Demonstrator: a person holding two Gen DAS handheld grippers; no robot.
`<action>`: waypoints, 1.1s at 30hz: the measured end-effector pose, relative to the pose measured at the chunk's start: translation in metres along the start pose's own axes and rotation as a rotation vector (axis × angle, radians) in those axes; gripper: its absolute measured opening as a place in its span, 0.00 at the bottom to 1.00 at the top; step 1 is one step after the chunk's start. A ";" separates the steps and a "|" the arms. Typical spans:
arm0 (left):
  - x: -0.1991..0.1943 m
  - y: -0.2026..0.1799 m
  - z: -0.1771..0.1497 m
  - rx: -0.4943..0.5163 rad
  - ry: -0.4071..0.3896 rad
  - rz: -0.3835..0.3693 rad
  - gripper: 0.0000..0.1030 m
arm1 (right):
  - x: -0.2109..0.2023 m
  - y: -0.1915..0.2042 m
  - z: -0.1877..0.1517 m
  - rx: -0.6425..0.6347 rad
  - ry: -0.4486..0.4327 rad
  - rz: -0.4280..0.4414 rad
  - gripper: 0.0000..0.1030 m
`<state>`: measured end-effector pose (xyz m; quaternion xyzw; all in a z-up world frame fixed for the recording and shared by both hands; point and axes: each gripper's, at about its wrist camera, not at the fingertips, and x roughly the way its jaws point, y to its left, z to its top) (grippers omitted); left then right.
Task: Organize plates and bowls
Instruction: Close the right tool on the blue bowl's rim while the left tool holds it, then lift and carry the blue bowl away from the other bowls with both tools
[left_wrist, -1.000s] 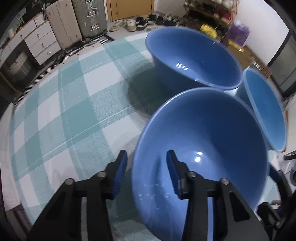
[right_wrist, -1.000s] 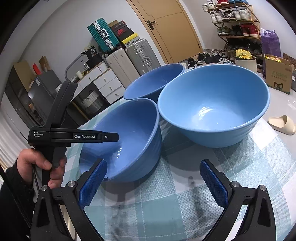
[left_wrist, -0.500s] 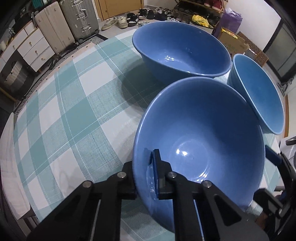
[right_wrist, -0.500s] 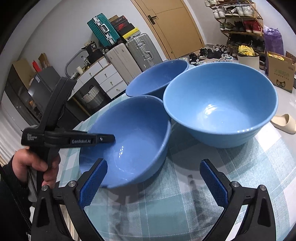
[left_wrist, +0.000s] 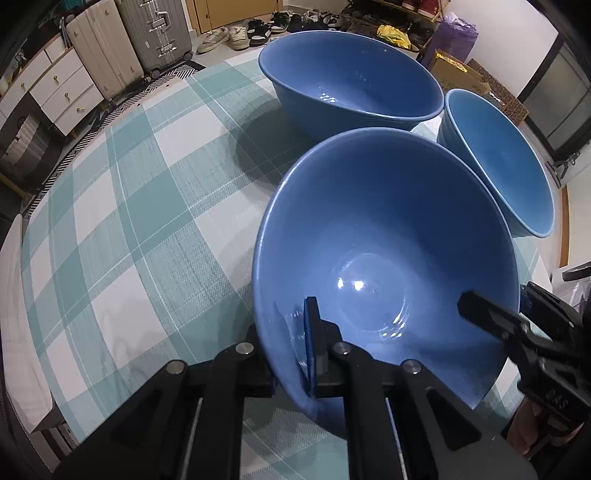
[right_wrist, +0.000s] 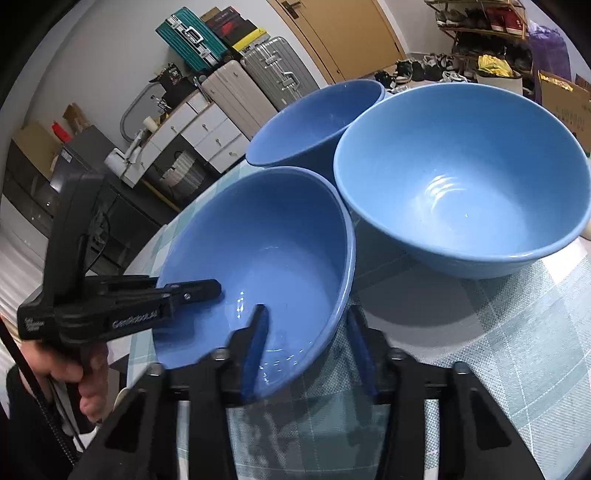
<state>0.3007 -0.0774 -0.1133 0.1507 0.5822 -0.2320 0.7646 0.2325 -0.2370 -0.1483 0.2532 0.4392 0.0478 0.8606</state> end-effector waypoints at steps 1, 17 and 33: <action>0.000 0.000 -0.001 -0.001 0.002 -0.001 0.08 | 0.000 0.001 0.000 0.000 0.000 -0.005 0.34; -0.021 -0.009 -0.039 -0.039 -0.013 -0.034 0.08 | -0.026 0.016 -0.011 -0.022 0.023 -0.024 0.21; -0.041 -0.059 -0.100 -0.092 -0.040 -0.136 0.10 | -0.101 -0.005 -0.060 -0.009 0.029 -0.051 0.21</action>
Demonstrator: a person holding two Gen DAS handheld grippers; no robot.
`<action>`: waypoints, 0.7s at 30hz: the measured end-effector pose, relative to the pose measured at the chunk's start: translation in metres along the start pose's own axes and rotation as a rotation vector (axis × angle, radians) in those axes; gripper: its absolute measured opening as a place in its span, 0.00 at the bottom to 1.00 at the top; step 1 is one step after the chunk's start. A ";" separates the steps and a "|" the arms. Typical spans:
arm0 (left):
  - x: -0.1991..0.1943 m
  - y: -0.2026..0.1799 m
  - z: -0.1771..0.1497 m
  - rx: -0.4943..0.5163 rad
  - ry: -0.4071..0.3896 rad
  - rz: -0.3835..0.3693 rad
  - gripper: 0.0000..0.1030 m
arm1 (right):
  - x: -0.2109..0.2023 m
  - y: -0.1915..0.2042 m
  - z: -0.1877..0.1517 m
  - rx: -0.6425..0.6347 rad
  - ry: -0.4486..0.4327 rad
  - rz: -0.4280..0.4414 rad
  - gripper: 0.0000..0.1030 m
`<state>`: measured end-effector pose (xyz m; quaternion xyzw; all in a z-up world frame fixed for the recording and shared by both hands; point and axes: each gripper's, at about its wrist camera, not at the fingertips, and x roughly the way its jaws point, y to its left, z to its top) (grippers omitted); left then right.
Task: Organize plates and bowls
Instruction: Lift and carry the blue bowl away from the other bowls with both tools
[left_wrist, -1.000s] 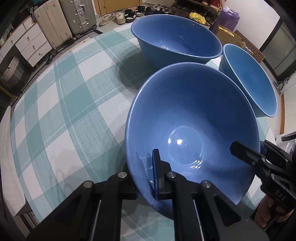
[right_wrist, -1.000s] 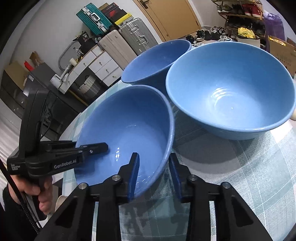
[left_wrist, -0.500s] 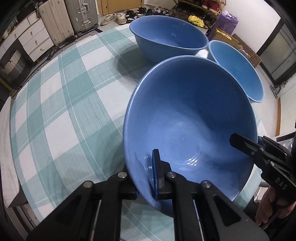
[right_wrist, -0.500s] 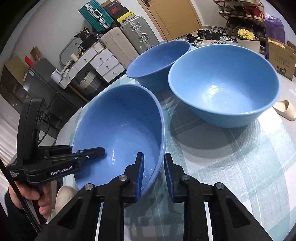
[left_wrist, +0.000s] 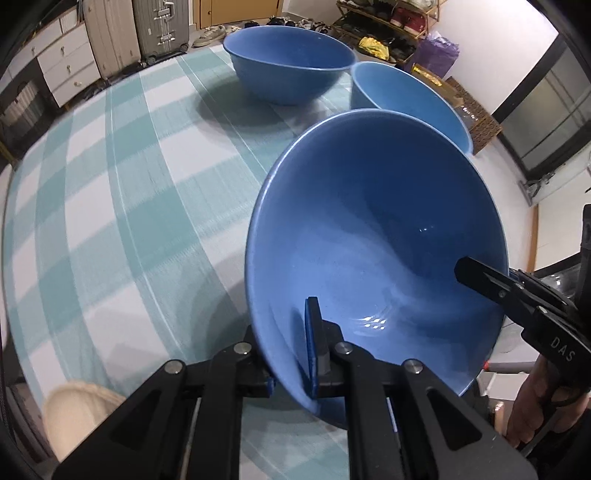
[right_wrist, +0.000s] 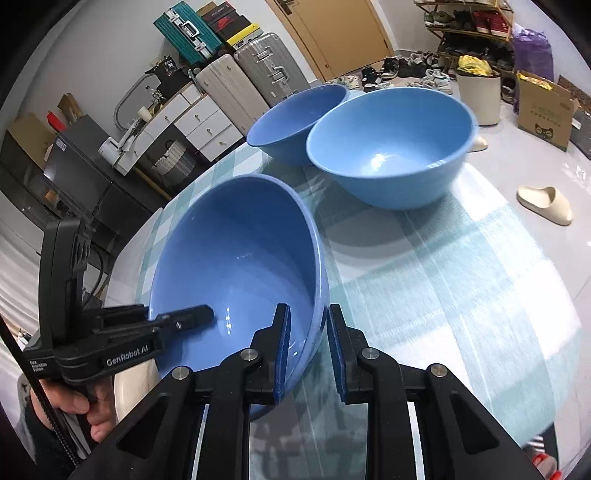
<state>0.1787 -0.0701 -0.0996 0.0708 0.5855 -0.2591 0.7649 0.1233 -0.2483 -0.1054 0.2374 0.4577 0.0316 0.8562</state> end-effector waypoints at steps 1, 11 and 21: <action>0.000 -0.003 -0.005 -0.003 0.000 -0.006 0.10 | -0.005 -0.003 -0.003 0.005 0.000 0.006 0.21; 0.001 -0.031 -0.041 -0.007 0.000 -0.022 0.10 | -0.037 -0.017 -0.045 0.023 0.008 -0.012 0.21; 0.008 -0.031 -0.056 -0.058 0.005 -0.062 0.12 | -0.038 -0.020 -0.049 0.037 0.032 -0.013 0.21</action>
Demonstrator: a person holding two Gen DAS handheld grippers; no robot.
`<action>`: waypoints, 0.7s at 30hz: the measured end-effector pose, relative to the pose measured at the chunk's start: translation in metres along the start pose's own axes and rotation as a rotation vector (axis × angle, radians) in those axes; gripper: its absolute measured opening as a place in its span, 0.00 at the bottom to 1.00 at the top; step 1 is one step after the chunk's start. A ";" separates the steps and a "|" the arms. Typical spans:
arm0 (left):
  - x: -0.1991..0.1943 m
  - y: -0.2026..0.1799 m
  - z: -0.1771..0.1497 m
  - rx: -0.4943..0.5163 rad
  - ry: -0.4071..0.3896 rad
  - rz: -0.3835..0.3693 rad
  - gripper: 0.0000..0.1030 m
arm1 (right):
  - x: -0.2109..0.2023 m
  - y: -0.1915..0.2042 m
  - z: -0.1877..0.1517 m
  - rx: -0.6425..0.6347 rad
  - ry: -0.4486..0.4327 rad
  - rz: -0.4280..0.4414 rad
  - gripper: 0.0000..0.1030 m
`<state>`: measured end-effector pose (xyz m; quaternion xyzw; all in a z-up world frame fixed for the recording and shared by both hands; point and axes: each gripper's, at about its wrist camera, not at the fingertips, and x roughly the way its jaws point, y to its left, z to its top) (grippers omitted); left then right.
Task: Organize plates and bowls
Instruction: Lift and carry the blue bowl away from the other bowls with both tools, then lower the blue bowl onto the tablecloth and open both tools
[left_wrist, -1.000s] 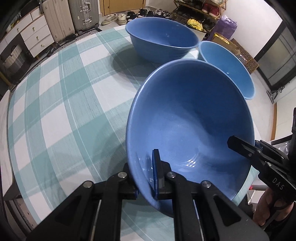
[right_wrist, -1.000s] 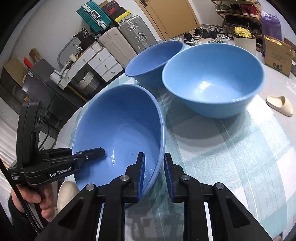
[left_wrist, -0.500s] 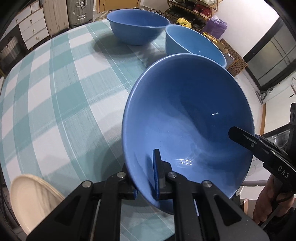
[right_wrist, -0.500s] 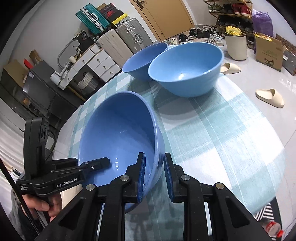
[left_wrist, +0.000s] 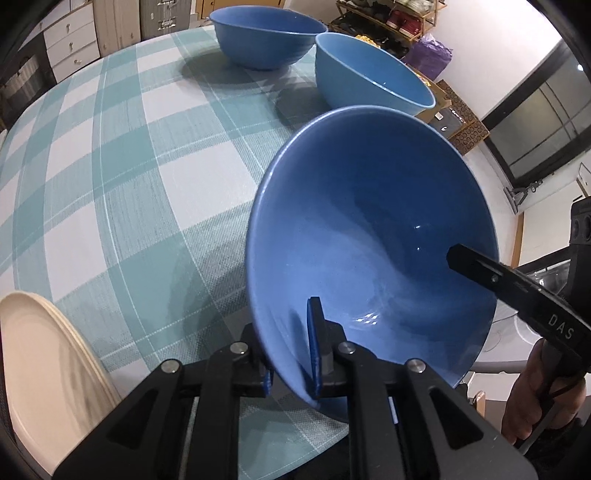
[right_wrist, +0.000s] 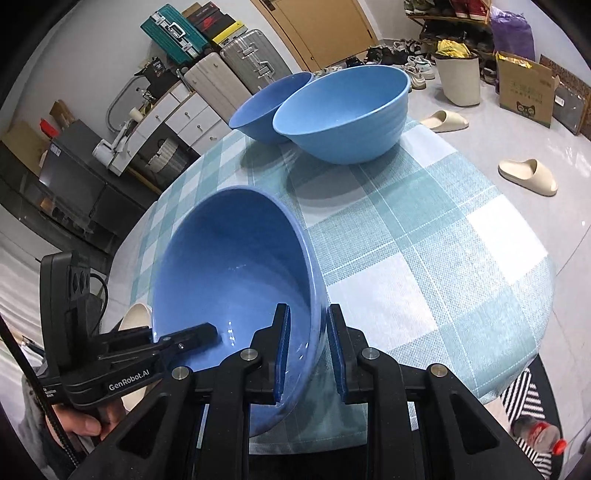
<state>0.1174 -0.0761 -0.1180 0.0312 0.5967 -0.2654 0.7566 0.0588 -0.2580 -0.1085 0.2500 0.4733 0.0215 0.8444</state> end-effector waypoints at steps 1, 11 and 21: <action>0.002 0.000 0.000 -0.002 0.004 0.003 0.12 | 0.001 0.000 0.002 0.000 0.001 0.002 0.21; 0.006 0.003 -0.001 -0.034 -0.002 -0.029 0.16 | 0.011 -0.003 0.009 0.009 0.038 -0.002 0.21; -0.020 0.016 0.000 -0.081 -0.115 0.013 0.32 | 0.004 0.001 0.015 -0.031 -0.015 -0.031 0.24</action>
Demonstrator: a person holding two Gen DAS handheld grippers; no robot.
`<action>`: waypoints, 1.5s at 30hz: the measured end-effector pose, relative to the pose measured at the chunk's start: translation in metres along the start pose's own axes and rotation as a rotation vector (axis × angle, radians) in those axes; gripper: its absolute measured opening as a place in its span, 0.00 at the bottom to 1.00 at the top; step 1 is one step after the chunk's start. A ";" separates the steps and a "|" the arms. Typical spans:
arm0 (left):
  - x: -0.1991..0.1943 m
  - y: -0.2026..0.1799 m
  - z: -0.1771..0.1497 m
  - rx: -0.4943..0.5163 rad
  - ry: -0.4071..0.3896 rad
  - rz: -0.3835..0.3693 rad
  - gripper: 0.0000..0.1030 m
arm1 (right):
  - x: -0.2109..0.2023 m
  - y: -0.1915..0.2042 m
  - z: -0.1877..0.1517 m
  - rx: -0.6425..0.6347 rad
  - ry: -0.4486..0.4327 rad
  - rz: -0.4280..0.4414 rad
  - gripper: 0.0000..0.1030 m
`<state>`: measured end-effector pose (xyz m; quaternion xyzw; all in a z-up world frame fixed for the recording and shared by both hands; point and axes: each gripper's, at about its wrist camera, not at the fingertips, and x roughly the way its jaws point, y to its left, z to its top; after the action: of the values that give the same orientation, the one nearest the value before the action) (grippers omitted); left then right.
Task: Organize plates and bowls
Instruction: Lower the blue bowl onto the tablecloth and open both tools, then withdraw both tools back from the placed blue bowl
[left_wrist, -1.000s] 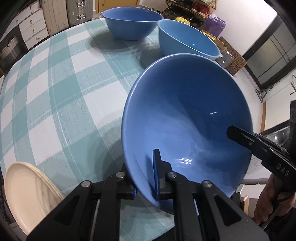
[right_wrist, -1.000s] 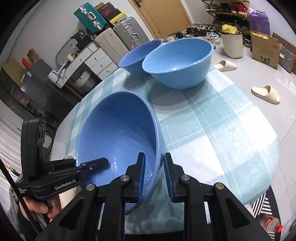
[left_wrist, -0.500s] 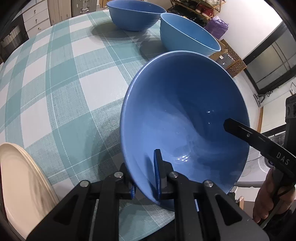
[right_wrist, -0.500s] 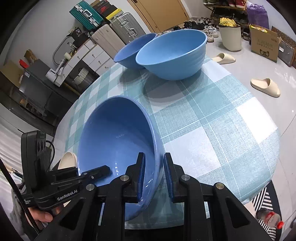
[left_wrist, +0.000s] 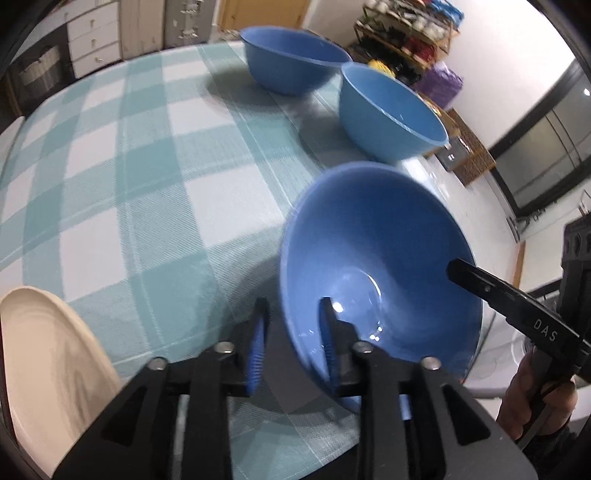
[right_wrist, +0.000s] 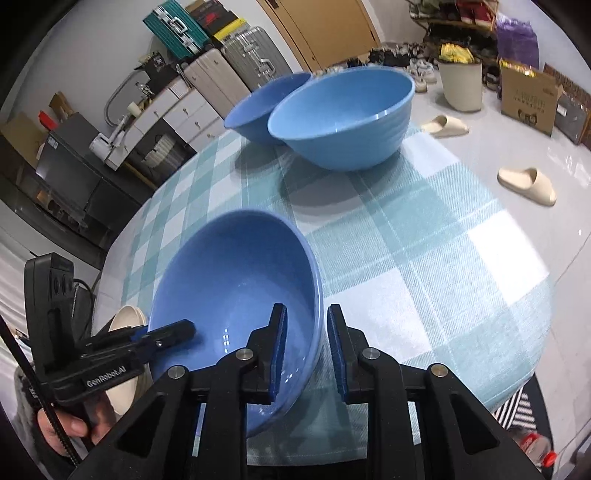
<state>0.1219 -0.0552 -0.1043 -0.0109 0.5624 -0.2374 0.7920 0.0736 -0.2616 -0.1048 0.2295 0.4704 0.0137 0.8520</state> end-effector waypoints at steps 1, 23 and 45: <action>-0.004 0.002 0.001 -0.009 -0.022 0.009 0.35 | -0.003 0.001 0.001 -0.012 -0.022 -0.020 0.24; -0.108 -0.029 -0.038 -0.032 -0.538 0.246 0.69 | -0.117 0.077 -0.030 -0.493 -0.566 0.138 0.91; -0.106 -0.039 -0.059 -0.048 -0.626 0.339 1.00 | -0.118 0.088 -0.041 -0.569 -0.556 0.120 0.96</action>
<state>0.0278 -0.0341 -0.0208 -0.0082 0.2916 -0.0744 0.9536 -0.0080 -0.1960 0.0061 0.0066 0.1851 0.1306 0.9740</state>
